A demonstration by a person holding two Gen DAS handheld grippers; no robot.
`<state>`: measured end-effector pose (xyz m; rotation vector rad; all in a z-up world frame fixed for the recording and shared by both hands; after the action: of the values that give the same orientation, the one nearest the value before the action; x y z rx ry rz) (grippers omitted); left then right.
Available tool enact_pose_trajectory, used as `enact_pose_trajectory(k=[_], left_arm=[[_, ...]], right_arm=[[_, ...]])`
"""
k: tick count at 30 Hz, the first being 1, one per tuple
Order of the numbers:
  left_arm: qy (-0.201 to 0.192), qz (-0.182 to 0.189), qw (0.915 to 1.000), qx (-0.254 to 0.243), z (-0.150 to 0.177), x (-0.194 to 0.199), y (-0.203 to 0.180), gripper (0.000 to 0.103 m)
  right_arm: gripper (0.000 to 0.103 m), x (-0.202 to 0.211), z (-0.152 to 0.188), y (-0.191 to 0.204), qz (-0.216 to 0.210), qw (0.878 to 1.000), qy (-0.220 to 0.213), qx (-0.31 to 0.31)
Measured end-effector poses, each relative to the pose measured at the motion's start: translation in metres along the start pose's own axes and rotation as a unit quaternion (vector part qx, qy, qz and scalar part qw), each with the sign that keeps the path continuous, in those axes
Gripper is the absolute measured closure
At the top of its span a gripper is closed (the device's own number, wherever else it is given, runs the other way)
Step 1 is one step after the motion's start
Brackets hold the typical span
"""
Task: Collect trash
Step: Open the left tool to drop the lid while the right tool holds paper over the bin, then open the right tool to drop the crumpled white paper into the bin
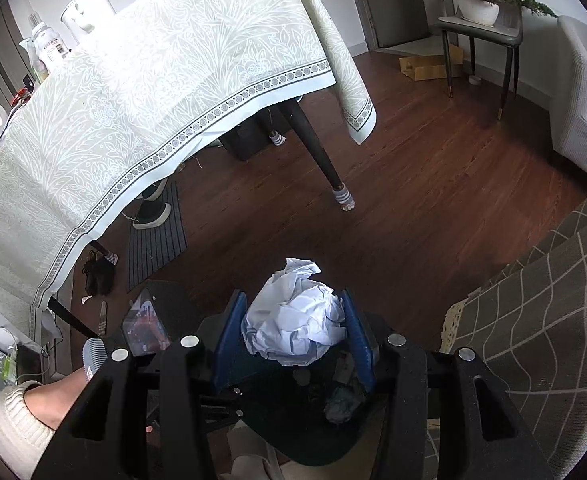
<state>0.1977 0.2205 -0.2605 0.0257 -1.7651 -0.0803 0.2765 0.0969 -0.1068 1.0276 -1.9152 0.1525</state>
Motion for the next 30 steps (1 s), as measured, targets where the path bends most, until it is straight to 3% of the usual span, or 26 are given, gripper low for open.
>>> enact_pose_trajectory(k=[15, 22, 30], left_arm=[[-0.106, 0.018, 0.9928, 0.052, -0.015, 0.068, 0.03, 0.05], [-0.162, 0.024, 0.9839, 0.072, -0.023, 0.108, 0.035, 0.057], [-0.213, 0.031, 0.9725, 0.089, -0.03, 0.147, 0.032, 0.064]], right_arm=[[0.054, -0.056, 0.017, -0.005, 0.018, 0.998, 0.062, -0.005], [0.054, -0.091, 0.037, -0.01, 0.029, 0.994, 0.106, -0.007], [0.054, -0.103, 0.052, -0.01, 0.036, 0.991, 0.131, 0.0]])
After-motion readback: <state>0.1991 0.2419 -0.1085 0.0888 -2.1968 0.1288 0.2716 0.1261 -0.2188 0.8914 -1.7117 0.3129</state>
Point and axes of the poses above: each gripper's, at about its wrist camera, not at the fingertips, and x roughly against the way its jaws point, y to its left, z to its underside, the point moved 3 cm from there along -x, roughly the way its jaws point, and after that the axes turned 2 degrees about x, right-handed, at the moved point
